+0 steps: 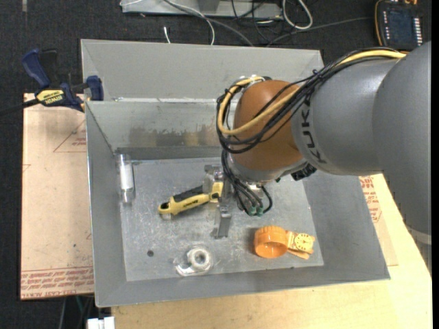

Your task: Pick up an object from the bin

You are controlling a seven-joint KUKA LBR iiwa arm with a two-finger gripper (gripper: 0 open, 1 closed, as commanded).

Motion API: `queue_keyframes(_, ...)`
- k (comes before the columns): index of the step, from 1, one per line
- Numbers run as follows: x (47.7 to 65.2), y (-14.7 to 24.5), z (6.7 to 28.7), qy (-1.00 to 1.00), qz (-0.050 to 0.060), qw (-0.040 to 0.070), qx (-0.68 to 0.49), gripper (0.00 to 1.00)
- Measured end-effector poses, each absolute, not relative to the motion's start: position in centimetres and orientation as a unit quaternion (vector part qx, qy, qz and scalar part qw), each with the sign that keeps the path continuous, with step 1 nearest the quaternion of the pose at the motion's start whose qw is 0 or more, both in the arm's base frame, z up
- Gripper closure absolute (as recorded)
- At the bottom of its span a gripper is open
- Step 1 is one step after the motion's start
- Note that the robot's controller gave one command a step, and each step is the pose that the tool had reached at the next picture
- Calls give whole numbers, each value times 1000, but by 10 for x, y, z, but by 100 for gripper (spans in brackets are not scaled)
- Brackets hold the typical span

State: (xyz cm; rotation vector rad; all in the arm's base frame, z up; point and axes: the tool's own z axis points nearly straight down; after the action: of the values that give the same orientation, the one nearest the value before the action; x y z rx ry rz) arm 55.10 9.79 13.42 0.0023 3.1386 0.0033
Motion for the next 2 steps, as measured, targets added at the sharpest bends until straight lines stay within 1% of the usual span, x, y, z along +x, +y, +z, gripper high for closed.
queue_keyframes(1,561,89,167,999,2,1,45,0)
queue_keyframes(2,574,52,114,1000,2,0,5,0)
